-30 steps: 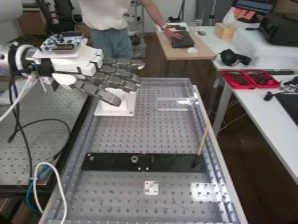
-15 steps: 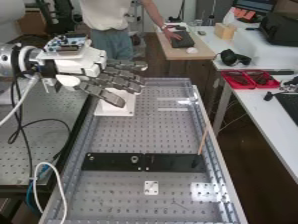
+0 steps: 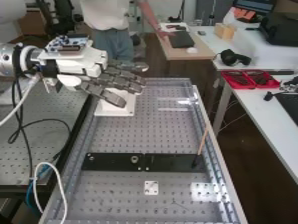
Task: Grab the larger nut and place it in the white container
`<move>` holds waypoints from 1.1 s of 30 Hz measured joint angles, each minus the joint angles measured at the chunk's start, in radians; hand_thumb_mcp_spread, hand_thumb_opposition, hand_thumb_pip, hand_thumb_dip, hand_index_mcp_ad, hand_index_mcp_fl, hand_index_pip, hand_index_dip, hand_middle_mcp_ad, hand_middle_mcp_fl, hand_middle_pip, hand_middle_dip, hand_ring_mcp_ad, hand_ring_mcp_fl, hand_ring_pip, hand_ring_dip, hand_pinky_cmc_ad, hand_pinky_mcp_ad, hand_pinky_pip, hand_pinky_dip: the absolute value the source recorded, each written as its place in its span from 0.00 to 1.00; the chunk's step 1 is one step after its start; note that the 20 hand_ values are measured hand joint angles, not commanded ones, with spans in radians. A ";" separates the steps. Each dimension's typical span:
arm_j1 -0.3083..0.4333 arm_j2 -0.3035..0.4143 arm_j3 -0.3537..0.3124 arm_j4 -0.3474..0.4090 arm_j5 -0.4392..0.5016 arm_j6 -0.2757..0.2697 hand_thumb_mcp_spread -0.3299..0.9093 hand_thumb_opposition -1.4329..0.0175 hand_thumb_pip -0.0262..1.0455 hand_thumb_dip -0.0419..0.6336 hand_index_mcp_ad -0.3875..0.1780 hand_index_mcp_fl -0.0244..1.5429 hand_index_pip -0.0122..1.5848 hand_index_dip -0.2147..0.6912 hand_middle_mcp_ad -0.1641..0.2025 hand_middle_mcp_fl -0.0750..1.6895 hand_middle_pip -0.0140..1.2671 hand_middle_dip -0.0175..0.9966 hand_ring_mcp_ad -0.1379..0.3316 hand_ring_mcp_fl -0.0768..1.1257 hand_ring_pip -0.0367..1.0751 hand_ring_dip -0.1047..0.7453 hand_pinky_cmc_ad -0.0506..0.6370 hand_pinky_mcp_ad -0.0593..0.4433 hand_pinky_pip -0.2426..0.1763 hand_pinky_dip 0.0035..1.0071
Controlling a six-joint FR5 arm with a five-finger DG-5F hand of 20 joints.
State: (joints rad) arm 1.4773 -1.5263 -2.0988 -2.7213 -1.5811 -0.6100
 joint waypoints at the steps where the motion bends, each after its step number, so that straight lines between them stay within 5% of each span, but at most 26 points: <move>1: 0.000 -0.001 0.001 -0.003 0.000 0.000 0.36 0.45 0.72 0.32 0.53 0.04 0.12 0.03 0.63 0.10 0.10 0.25 0.63 0.07 0.13 0.25 0.59 0.71 0.40 0.40; 33: 0.017 -0.009 0.064 -0.086 0.002 -0.087 0.37 0.45 0.71 0.32 0.50 0.04 0.10 0.03 0.64 0.11 0.10 0.25 0.63 0.07 0.13 0.25 0.59 0.74 0.40 0.40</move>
State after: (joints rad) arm 1.4941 -1.5353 -2.0351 -2.8071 -1.5792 -0.6968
